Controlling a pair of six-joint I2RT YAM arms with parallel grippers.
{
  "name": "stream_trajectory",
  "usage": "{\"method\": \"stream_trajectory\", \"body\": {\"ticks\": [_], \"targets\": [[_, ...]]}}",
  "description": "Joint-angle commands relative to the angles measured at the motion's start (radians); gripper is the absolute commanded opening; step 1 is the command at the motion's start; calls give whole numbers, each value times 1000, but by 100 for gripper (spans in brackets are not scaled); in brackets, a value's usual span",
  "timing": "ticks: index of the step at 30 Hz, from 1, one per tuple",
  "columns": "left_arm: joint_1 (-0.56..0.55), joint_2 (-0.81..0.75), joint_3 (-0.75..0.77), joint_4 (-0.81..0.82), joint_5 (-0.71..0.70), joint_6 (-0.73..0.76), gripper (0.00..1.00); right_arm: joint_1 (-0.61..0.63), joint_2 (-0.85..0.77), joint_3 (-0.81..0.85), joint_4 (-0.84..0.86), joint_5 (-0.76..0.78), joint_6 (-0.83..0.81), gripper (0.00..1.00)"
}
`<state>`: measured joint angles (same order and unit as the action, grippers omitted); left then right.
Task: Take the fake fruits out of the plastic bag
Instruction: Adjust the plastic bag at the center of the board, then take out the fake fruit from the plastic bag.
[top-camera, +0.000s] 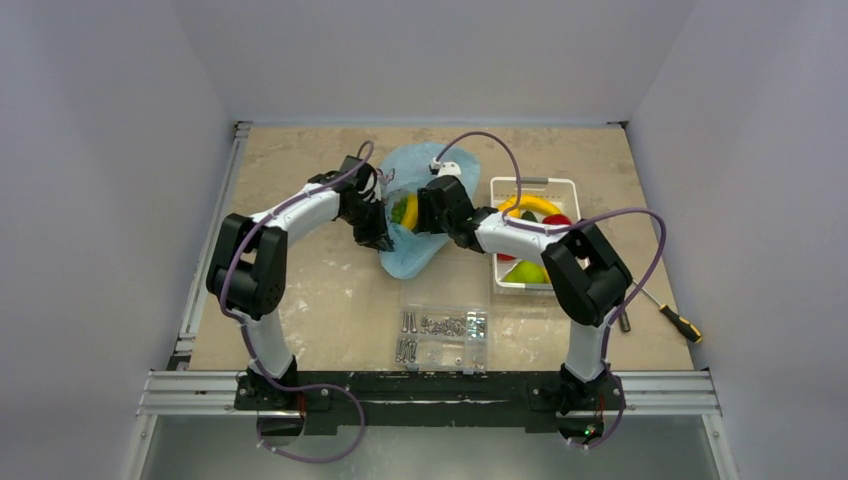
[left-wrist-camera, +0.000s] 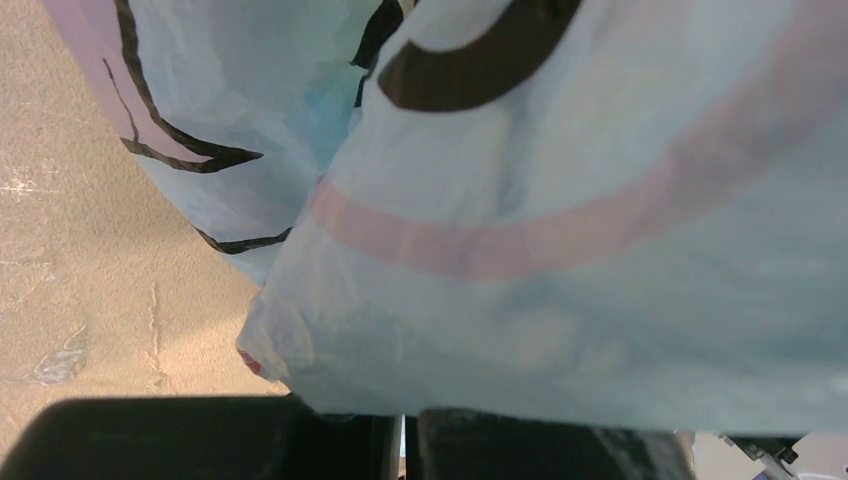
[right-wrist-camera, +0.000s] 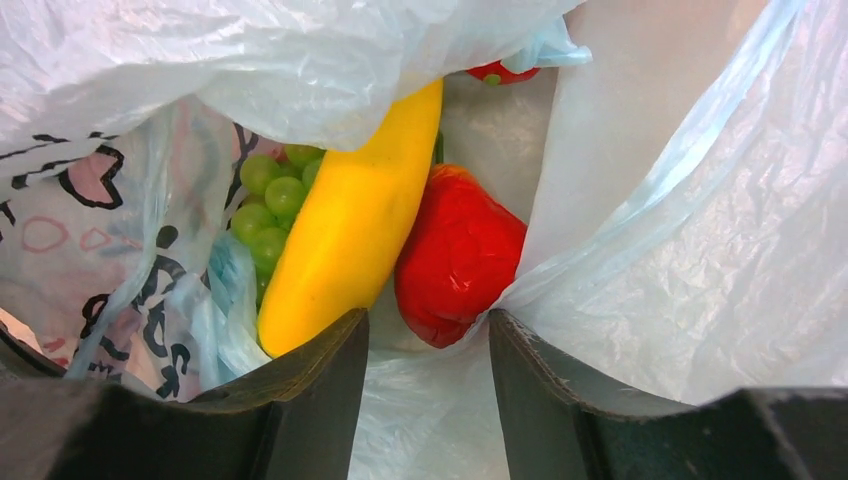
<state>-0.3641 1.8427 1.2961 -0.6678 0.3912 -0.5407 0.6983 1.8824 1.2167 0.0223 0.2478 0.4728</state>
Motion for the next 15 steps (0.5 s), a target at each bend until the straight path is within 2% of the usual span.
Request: {"method": "stream_trajectory", "body": {"ticks": [1, 9, 12, 15], "targets": [[-12, 10, 34, 10, 28, -16, 0, -11, -17, 56, 30, 36, -30, 46], [-14, 7, 35, 10, 34, -16, 0, -15, -51, 106, -8, 20, -50, 36], [-14, 7, 38, 10, 38, -18, 0, -16, -80, 103, 21, -32, -49, 37], [-15, 4, 39, 12, 44, -19, 0, -40, -37, 134, 21, -40, -43, 40]]}}
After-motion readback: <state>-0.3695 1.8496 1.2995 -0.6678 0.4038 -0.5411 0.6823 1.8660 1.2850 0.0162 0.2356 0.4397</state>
